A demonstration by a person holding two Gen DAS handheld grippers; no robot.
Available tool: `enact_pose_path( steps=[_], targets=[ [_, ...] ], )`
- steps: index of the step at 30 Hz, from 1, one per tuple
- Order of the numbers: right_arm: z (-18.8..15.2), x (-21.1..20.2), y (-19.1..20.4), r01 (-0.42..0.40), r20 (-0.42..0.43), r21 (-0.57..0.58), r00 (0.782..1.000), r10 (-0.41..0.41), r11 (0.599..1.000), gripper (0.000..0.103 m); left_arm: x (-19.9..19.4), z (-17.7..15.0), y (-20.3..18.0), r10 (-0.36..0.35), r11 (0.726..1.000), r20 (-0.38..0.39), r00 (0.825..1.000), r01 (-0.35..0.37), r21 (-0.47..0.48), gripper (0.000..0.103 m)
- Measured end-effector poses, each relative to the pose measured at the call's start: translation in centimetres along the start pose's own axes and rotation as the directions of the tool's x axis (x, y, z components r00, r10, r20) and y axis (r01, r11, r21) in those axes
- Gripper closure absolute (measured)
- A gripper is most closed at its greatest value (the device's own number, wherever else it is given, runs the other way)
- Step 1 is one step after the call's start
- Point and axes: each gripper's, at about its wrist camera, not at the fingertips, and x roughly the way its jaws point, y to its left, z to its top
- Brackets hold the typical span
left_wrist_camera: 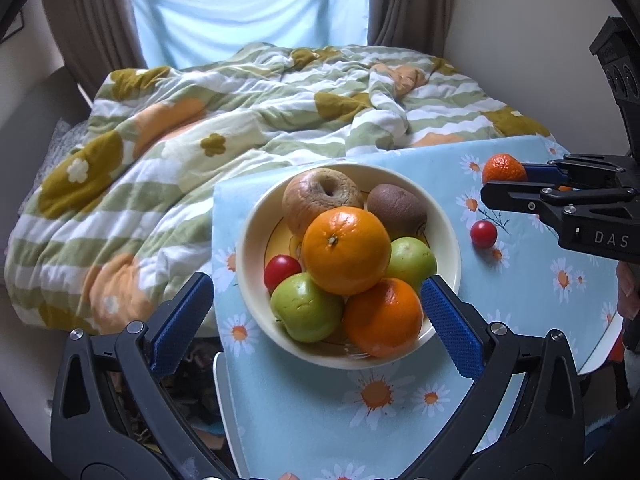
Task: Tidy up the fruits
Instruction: 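Lower the tangerine onto the plate and open the right tool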
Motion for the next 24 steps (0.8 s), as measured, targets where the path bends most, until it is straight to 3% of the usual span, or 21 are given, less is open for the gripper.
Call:
enact_pose_path(
  steps=[18,20,22,24],
  targets=[
    [1.6,5.6,1.7,-0.101,-0.039,-0.157,0.995,0.096,0.982,0.070,-0.1,-2.3,1.5,0.017,0.998,-0.036,0.999,-0.019,-0.067,0.000],
    [1.6,5.6,1.8,-0.114,-0.039,-0.162,0.993,0.109,0.980,0.061,-0.1,-2.4,1.5,0.015,0.997,-0.036,0.999,-0.018,-0.074,0.000],
    [1.7,5.5,1.6,-0.127,-0.032,-0.164,0.992,0.124,0.978,0.032,-0.1,-2.4,1.4,0.014,0.997,-0.035,0.999,-0.017,-0.081,0.000],
    [1.6,5.2,1.5,-0.129,-0.026,-0.165,0.992,0.126,0.978,0.020,-0.1,-2.4,1.5,0.012,0.996,-0.037,0.999,-0.015,-0.088,0.000]
  ],
)
